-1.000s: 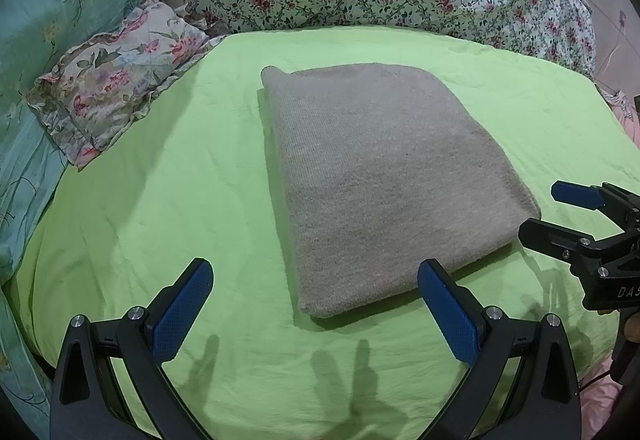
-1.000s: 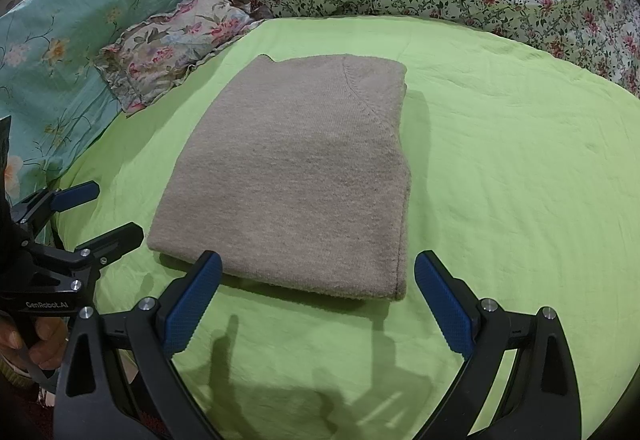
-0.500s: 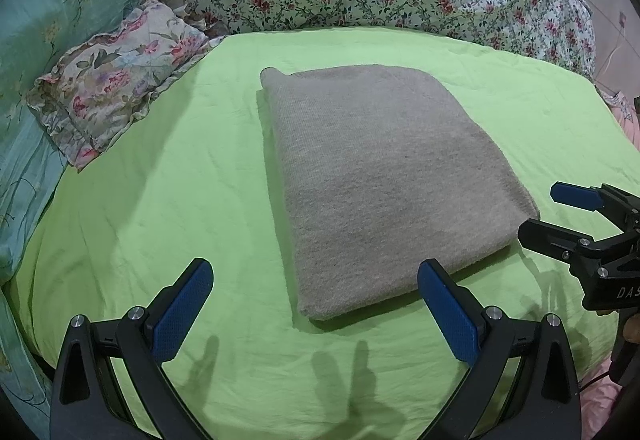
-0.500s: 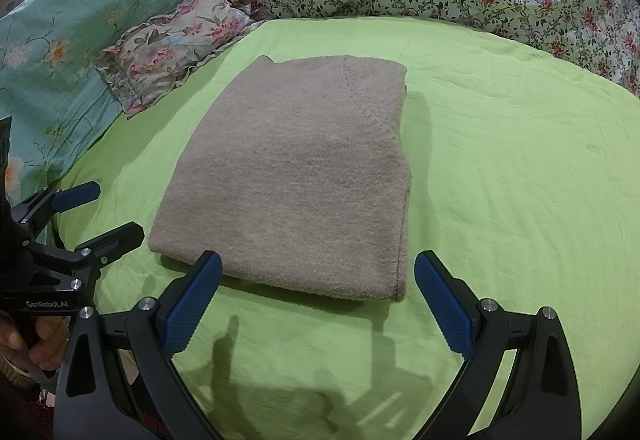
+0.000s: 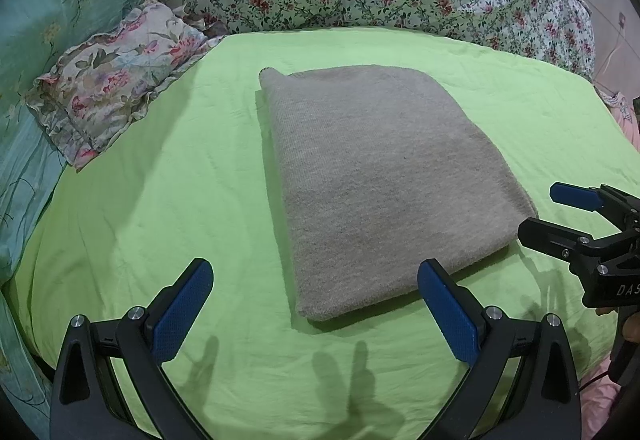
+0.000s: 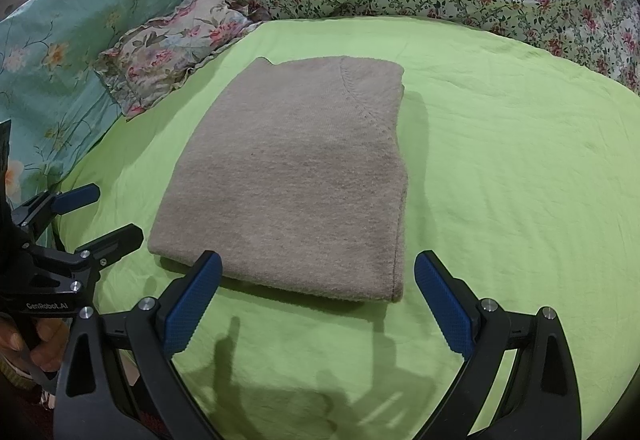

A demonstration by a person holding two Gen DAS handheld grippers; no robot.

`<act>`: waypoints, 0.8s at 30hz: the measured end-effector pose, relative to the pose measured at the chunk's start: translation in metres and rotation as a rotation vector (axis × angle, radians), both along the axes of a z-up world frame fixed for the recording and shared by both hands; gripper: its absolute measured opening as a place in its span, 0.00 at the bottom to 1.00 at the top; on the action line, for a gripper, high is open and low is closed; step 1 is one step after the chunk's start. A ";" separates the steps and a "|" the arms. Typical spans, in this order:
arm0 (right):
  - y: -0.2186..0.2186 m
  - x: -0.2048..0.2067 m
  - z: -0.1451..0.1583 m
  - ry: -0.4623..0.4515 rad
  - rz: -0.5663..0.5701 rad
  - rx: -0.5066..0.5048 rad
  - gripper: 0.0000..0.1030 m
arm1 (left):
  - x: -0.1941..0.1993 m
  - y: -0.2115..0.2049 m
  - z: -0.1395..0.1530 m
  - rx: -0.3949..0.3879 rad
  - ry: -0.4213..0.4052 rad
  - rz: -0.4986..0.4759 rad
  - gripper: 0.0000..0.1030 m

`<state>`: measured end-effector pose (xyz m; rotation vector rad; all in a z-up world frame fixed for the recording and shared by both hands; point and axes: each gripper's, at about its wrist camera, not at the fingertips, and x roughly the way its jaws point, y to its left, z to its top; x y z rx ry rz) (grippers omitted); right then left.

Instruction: Fold small clothes

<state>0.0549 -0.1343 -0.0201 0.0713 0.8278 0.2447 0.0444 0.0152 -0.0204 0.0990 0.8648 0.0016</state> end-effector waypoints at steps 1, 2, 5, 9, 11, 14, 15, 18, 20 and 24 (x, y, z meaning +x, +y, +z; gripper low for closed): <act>0.000 0.000 -0.001 -0.001 0.001 0.000 0.94 | 0.000 0.000 0.000 0.001 0.000 0.000 0.99; 0.000 0.000 -0.001 -0.001 0.001 0.000 0.94 | 0.000 0.000 0.000 0.000 0.001 0.001 0.99; 0.000 0.000 -0.001 0.000 -0.001 -0.001 0.94 | 0.000 0.000 0.000 -0.002 0.001 0.001 0.99; 0.000 0.000 0.000 -0.001 0.000 -0.001 0.94 | 0.000 0.000 0.000 -0.008 0.003 0.004 0.99; 0.000 0.000 0.000 -0.001 -0.002 -0.002 0.94 | 0.001 0.000 0.000 -0.009 0.004 0.005 0.99; -0.001 0.001 0.000 -0.002 -0.003 -0.003 0.94 | 0.001 -0.001 0.000 -0.007 0.002 0.004 0.99; -0.001 0.001 0.000 -0.002 -0.003 -0.002 0.94 | 0.001 -0.001 0.000 -0.007 0.002 0.004 0.99; -0.001 0.001 0.000 -0.003 -0.001 -0.003 0.94 | 0.002 0.000 0.001 -0.012 0.005 0.005 0.99; -0.002 0.003 0.001 -0.003 0.000 -0.003 0.94 | 0.002 -0.001 0.001 -0.013 0.005 0.005 0.99; -0.003 0.004 0.002 -0.003 -0.002 0.000 0.94 | 0.003 -0.001 0.002 -0.011 0.004 0.006 0.99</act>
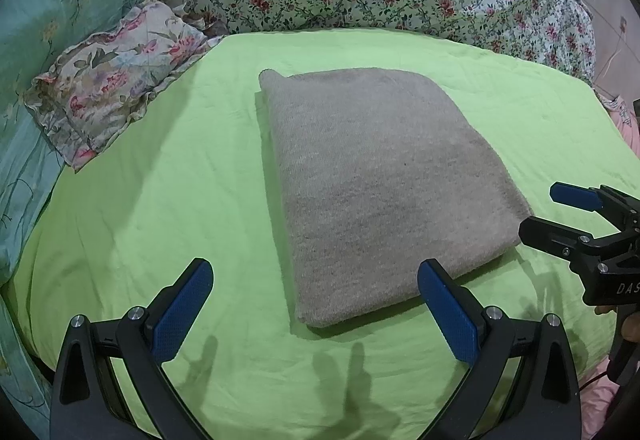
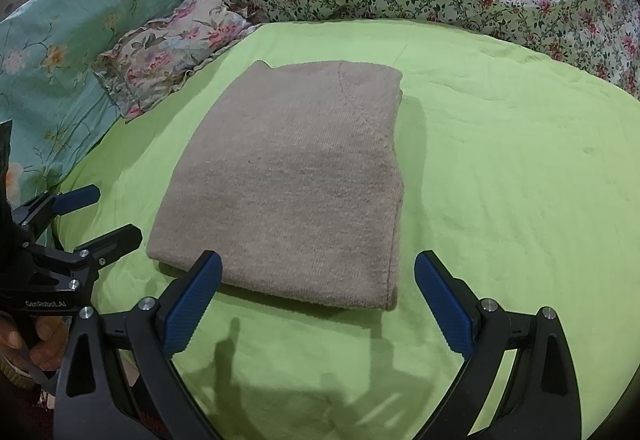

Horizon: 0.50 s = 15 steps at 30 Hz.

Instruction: Fold small clothes

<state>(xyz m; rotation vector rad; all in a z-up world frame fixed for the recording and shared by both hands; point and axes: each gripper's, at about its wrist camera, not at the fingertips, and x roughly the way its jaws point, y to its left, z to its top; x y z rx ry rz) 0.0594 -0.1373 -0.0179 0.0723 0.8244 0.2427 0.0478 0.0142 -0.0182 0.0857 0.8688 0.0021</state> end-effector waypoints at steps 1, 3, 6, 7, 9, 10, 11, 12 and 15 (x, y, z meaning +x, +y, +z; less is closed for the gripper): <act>-0.001 0.001 0.001 -0.001 0.000 0.002 0.94 | 0.000 0.000 0.000 -0.002 0.001 0.000 0.99; -0.001 0.002 0.002 -0.002 0.001 0.001 0.94 | 0.001 0.000 -0.001 -0.007 0.005 0.001 0.99; -0.001 0.003 0.002 -0.004 0.000 0.001 0.94 | 0.003 -0.001 -0.001 -0.010 0.009 0.004 0.99; -0.001 0.003 0.002 -0.005 0.000 0.001 0.94 | 0.003 -0.001 -0.001 -0.010 0.009 0.004 0.99; -0.002 0.004 0.002 -0.004 -0.001 0.002 0.94 | 0.004 -0.001 0.000 -0.009 0.007 0.006 0.99; -0.002 0.005 0.002 -0.004 -0.001 0.003 0.94 | 0.005 -0.001 0.000 -0.010 0.006 0.007 0.99; -0.002 0.005 0.003 -0.005 -0.001 0.004 0.94 | 0.005 -0.001 -0.001 -0.011 0.008 0.007 0.99; -0.002 0.006 0.003 -0.005 -0.001 0.004 0.94 | 0.005 -0.001 -0.001 -0.012 0.009 0.006 0.99; -0.003 0.007 0.003 -0.007 0.001 0.004 0.94 | 0.006 -0.003 -0.001 -0.008 0.006 0.005 0.99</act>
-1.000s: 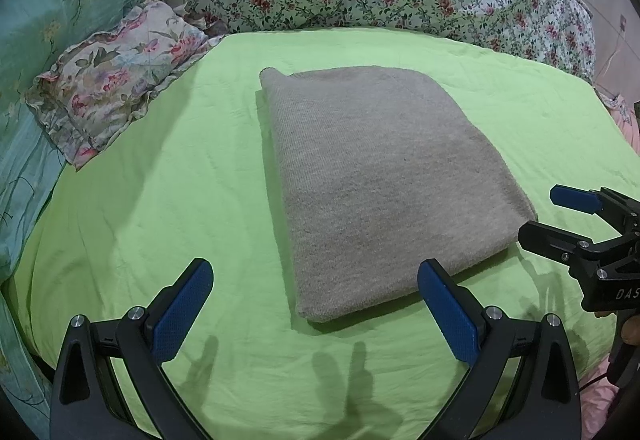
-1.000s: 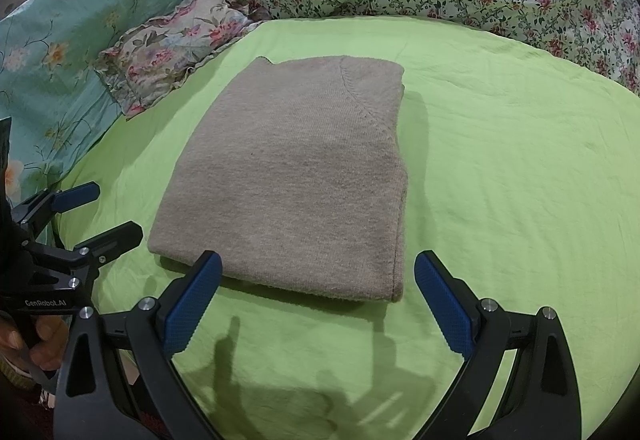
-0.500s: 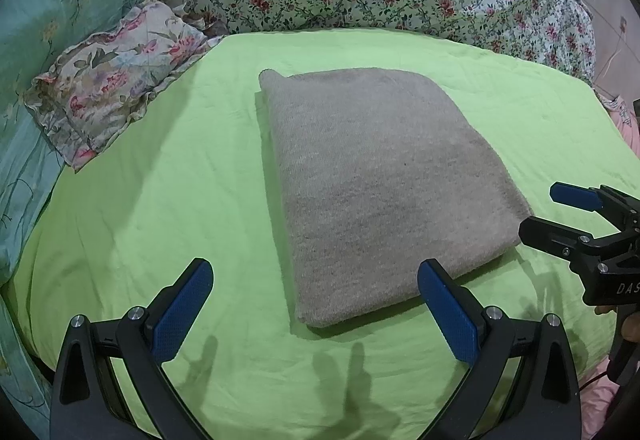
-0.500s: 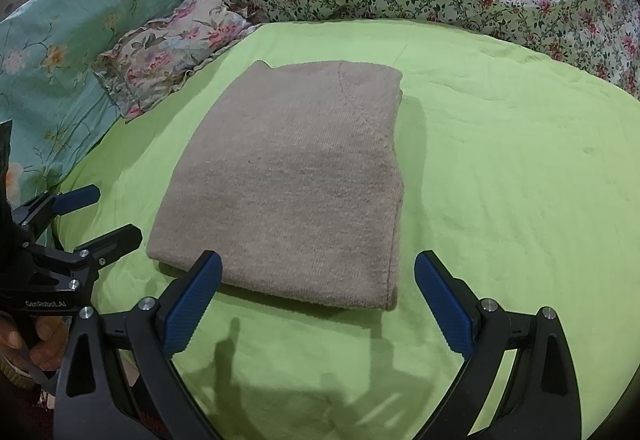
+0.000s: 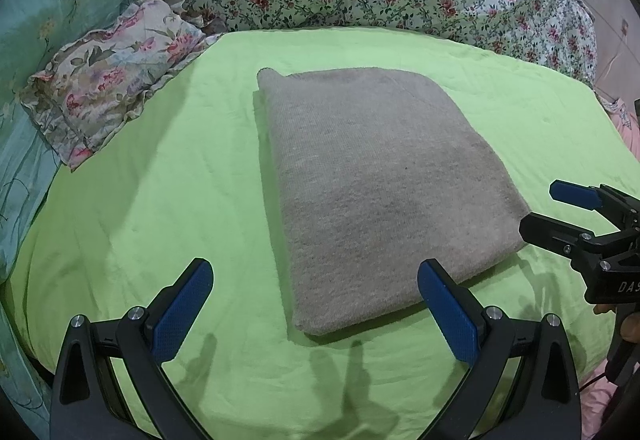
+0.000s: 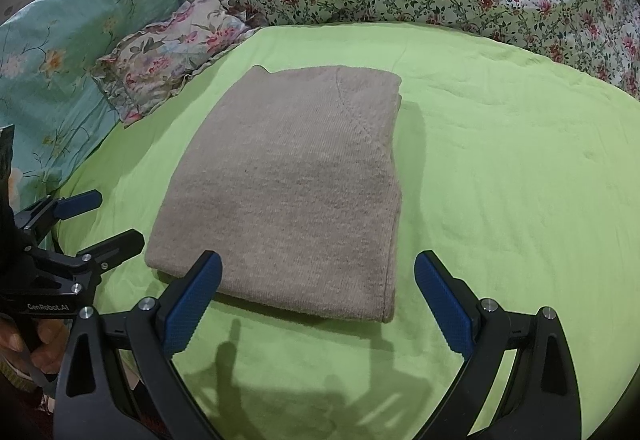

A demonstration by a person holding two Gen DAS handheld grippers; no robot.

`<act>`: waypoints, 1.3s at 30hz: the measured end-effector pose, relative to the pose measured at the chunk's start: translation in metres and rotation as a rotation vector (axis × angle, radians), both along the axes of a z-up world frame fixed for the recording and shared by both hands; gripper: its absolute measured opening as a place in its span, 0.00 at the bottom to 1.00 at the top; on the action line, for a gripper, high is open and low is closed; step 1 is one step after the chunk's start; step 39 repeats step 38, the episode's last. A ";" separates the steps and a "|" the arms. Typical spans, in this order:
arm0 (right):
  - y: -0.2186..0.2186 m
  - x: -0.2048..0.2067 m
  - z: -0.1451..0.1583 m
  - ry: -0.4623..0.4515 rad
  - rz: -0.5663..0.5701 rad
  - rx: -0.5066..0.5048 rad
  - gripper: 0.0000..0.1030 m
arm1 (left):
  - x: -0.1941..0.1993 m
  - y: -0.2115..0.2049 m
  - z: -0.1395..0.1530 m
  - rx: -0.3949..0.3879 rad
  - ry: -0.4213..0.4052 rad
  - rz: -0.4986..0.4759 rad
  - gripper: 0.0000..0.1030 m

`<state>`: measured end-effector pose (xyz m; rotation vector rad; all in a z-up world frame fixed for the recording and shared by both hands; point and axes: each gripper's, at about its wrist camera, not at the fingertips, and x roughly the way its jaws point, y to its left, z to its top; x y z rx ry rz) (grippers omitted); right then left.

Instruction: Fold small clothes

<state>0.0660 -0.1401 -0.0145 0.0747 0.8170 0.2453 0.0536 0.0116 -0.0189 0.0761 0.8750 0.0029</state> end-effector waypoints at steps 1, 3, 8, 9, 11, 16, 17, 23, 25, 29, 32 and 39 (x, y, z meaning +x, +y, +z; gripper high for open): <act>0.000 0.001 0.000 0.000 0.000 0.000 0.94 | 0.000 -0.001 0.000 0.002 0.000 -0.001 0.99; -0.001 0.000 0.000 0.001 -0.001 0.001 0.94 | 0.001 -0.002 -0.001 0.001 0.002 -0.002 0.99; -0.001 0.002 -0.001 0.003 -0.002 0.002 0.94 | 0.003 -0.003 -0.002 -0.003 0.008 -0.001 0.99; -0.001 0.002 -0.001 0.002 -0.003 0.002 0.94 | 0.003 -0.003 -0.002 -0.001 0.008 -0.001 0.99; 0.000 0.002 -0.001 0.000 -0.005 0.001 0.94 | 0.004 -0.002 -0.002 0.000 0.008 0.001 0.99; -0.001 0.006 0.001 -0.006 -0.011 0.006 0.94 | 0.010 -0.002 0.000 -0.001 -0.003 -0.003 0.99; -0.002 0.008 0.001 -0.008 -0.014 0.006 0.94 | 0.011 -0.002 0.000 -0.001 -0.005 -0.002 0.99; -0.004 0.014 0.004 -0.016 -0.023 0.011 0.94 | 0.023 -0.002 0.002 0.007 -0.009 0.008 0.99; -0.005 0.014 0.004 -0.016 -0.026 0.010 0.94 | 0.026 -0.001 0.002 0.002 -0.006 0.010 0.99; -0.006 0.015 0.003 -0.015 -0.026 0.010 0.94 | 0.030 0.000 0.002 0.006 -0.009 0.018 0.99; -0.010 0.018 0.001 -0.011 -0.032 0.011 0.94 | 0.032 0.002 0.001 0.001 -0.004 0.033 0.99; -0.013 0.022 -0.003 -0.002 -0.046 0.022 0.94 | 0.033 0.005 -0.001 -0.004 0.005 0.041 0.99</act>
